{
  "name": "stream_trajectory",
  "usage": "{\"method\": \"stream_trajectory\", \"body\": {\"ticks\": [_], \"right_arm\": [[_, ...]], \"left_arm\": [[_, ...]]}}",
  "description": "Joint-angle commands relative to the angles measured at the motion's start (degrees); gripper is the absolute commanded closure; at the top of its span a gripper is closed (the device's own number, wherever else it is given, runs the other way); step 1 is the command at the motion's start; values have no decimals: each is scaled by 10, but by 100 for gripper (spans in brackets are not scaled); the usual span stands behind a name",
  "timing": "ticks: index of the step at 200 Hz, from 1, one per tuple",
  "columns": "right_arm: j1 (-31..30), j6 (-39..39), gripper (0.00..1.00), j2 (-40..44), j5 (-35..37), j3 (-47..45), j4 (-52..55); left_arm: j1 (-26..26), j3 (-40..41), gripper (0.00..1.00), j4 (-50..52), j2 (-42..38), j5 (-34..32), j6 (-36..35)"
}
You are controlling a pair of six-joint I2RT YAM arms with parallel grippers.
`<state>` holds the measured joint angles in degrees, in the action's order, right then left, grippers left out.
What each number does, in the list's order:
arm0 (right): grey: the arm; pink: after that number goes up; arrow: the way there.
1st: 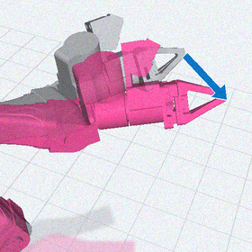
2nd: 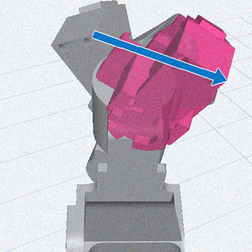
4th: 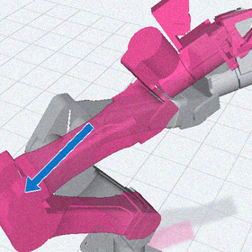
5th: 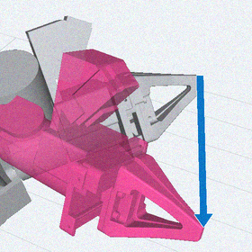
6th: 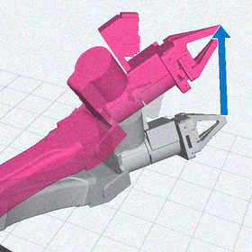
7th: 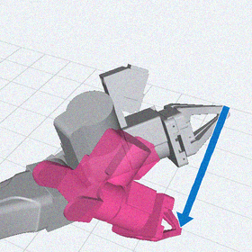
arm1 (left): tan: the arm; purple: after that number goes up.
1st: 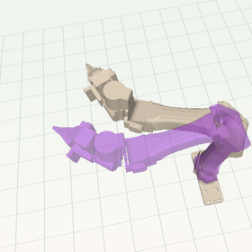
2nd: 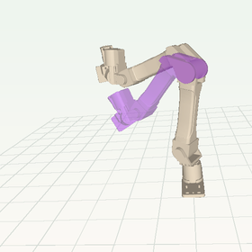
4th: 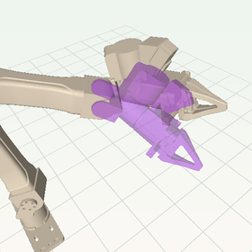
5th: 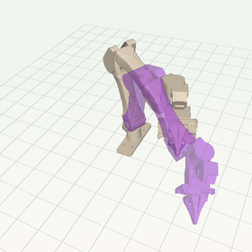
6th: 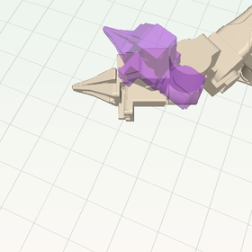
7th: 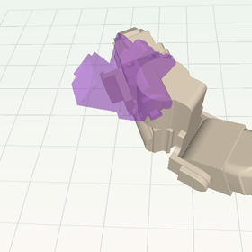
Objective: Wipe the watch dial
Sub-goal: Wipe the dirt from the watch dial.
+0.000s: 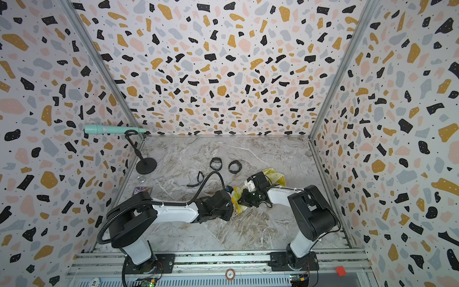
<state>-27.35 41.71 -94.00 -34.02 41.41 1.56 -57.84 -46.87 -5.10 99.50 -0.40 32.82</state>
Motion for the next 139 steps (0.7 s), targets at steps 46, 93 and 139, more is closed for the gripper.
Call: {"method": "stream_trajectory", "body": {"ticks": [46, 93, 139], "right_arm": [[72, -32, 100, 58, 41, -10, 68], [70, -47, 100, 83, 16, 21, 85], [5, -26, 100, 45, 0, 51, 50]], "left_arm": [[-5, 22, 89, 17, 63, 34, -7], [-5, 15, 89, 19, 69, 37, -11], [-5, 10, 90, 19, 75, 39, -14]]}}
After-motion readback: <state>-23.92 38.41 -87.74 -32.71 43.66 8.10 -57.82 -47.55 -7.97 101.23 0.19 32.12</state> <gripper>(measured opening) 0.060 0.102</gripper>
